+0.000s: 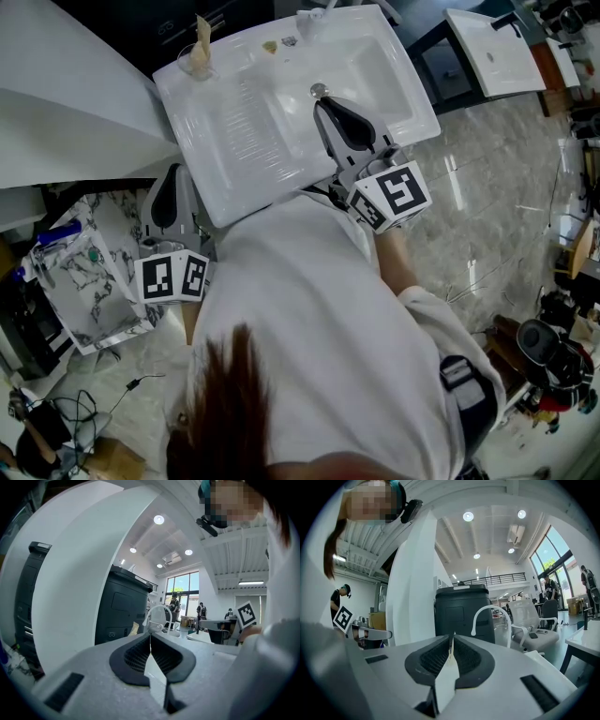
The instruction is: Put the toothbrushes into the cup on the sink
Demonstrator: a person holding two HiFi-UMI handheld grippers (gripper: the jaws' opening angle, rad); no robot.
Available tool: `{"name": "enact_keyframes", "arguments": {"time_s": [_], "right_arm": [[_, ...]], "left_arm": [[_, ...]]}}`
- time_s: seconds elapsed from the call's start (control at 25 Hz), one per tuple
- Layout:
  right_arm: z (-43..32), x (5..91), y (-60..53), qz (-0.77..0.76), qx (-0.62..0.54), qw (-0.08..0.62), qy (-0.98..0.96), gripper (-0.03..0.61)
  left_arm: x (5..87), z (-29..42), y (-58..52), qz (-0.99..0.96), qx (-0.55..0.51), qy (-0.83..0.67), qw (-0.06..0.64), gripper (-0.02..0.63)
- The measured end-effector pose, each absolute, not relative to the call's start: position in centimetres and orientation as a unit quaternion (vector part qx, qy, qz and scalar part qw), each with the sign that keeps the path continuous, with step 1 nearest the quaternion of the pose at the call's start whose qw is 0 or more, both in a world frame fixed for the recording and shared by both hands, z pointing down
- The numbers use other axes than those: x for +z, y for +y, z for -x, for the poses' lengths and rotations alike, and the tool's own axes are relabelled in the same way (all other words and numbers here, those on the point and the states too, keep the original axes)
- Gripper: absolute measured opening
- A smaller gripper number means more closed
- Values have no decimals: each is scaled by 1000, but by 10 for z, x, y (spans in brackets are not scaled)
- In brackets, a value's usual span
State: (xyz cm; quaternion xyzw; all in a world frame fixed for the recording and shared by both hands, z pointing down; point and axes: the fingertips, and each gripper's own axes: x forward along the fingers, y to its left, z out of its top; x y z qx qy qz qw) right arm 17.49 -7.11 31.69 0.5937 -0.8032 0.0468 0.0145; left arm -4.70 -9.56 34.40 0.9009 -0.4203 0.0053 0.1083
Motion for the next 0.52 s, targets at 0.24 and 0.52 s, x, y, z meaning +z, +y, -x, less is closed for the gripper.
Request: {"name": "enact_keyframes", "arguments": {"time_s": [0.24,0.52], "right_arm": [[-179,318,-69,-597,44,20,-801,35],[-182,324,-70,-603,51,21,-796,35]], "left_arm": [[344,45,-95,-902,6,-417,108,15],[346,43,-98,-904,8,-414,109,15]]}}
